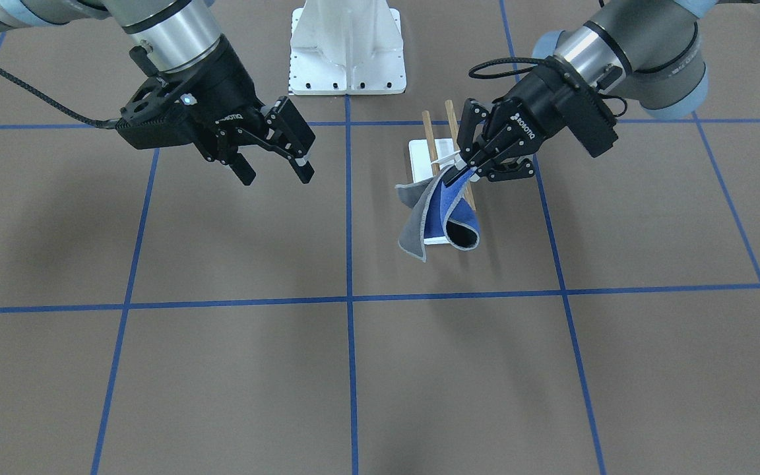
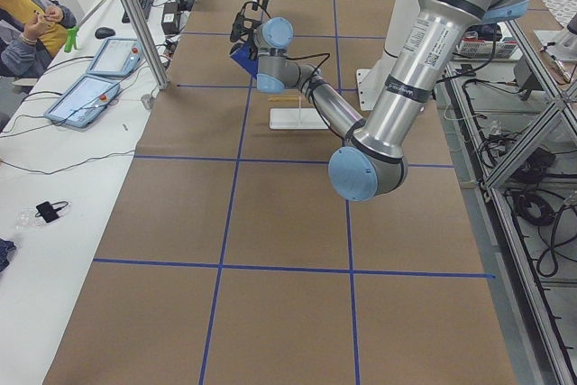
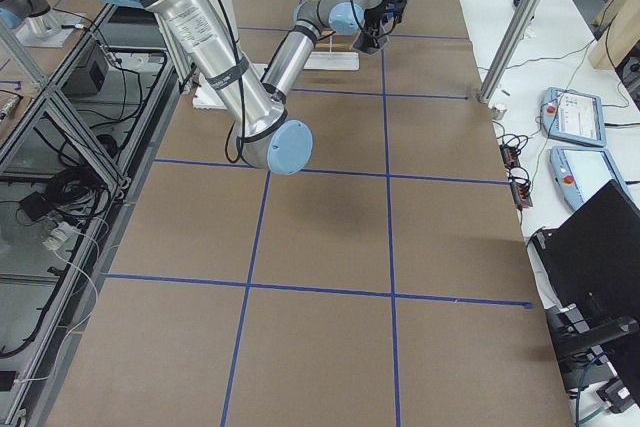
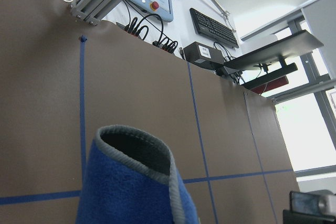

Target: Hang towel on rack

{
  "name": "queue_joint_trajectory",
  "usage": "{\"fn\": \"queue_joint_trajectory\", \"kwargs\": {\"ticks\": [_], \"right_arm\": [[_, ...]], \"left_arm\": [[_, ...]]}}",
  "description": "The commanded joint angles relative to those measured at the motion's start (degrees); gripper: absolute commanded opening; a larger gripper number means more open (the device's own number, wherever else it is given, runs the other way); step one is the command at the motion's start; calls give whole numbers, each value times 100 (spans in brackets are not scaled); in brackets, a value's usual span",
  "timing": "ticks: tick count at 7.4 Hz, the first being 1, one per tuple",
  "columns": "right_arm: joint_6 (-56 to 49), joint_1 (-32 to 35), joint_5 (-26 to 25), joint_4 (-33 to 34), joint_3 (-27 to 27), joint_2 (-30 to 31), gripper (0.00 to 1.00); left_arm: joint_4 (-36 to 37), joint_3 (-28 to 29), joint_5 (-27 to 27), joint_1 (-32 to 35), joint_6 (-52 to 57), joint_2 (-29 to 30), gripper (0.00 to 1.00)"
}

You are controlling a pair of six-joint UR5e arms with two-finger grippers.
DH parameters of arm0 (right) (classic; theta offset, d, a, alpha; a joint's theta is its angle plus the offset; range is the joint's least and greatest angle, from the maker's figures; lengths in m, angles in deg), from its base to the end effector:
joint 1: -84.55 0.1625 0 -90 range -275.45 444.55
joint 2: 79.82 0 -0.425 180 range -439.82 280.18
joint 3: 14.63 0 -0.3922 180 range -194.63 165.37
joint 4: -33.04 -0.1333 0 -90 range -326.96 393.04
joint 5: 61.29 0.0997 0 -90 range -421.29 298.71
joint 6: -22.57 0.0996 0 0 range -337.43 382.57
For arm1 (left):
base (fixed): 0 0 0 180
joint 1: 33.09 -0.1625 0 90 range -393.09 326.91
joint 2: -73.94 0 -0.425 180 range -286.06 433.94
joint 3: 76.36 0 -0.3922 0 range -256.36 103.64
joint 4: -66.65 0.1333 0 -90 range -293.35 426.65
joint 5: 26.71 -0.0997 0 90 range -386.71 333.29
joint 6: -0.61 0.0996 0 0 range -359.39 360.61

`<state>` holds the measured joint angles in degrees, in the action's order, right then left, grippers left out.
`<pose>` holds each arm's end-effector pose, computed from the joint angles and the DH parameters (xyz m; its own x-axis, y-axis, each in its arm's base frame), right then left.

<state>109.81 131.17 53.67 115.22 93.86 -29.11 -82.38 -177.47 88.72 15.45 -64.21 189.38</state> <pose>-0.3469 -0.5000 0.1061 0.3024 0.2565 0.9180 -0.3809 0.9154 -0.1303 0.3145 -0.4927 0.2048 0.1093 0.4566 -0.8829 0.3838 0.8000 0.4612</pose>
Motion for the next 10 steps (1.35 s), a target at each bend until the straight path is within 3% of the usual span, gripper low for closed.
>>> {"fn": "queue_joint_trajectory", "kwargs": {"ticks": [1, 2, 3, 5, 6, 7, 10], "right_arm": [[-293, 119, 0, 0, 5, 9, 100], [-356, 137, -17, 0, 5, 18, 100], [-409, 137, -165, 0, 5, 1, 100], [-496, 198, -184, 0, 5, 27, 100], [-523, 268, -211, 0, -4, 27, 100], [-663, 338, -211, 0, -4, 79, 100], [-725, 409, -229, -9, 5, 132, 100]], "left_arm": [[92, 74, -12, 15, 1492, -22, 0], [267, 126, -308, 7, 1655, 47, 0], [234, 205, -1120, 7, 1683, 57, 0], [374, 424, -1635, 59, 2907, 135, 0], [330, 434, -2160, 68, 3009, 145, 0], [374, 434, -2339, 251, 3393, 127, 0], [997, 645, -3674, 569, 5563, 14, 0]]}}
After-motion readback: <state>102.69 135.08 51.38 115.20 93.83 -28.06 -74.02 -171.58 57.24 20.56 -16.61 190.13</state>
